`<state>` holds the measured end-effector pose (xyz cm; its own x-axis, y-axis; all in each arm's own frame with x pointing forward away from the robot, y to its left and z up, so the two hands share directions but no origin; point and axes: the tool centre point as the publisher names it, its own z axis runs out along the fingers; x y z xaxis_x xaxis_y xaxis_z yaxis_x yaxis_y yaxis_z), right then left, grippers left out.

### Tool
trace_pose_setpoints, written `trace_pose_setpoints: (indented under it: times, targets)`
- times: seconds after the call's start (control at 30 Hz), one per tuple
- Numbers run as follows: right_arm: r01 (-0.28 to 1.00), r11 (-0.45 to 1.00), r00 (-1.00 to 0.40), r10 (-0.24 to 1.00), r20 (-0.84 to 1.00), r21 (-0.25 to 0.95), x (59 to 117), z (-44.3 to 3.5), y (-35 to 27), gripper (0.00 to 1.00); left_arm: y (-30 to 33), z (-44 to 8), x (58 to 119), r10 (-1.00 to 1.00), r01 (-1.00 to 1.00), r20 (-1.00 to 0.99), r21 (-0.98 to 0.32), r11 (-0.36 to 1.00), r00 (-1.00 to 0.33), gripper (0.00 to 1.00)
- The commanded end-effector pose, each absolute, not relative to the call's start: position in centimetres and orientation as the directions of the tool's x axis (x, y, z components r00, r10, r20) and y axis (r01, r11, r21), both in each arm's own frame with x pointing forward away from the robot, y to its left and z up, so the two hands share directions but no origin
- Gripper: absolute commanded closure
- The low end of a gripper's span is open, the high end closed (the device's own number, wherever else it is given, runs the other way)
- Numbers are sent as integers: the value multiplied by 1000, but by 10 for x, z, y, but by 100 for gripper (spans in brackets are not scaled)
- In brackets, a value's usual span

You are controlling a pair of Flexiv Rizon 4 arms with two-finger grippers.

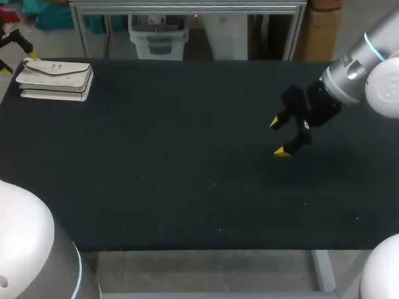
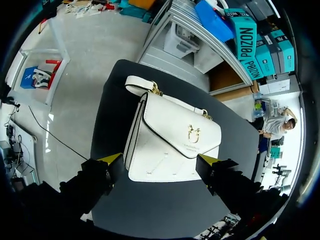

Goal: Pick up the bag, open it, inspect its contents, close it, and place it on the opposite side

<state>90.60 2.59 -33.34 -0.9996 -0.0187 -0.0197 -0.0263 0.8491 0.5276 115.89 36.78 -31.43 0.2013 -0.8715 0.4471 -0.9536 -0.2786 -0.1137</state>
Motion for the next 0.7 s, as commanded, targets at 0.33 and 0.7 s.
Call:
trace_pose_setpoints:
  times: [0.33, 0.7]
  targets:
    - [-27, 848, -1000, -20, -20, 529, 906, -334, 26, 0, 371, -343, 1170, -823, -979, 532, 131, -154, 200, 23]
    - [-27, 848, -1000, -20, -20, 529, 906, -334, 26, 0, 366, -347, 1155, -831, -973, 518, 199, -113, 202, 100]
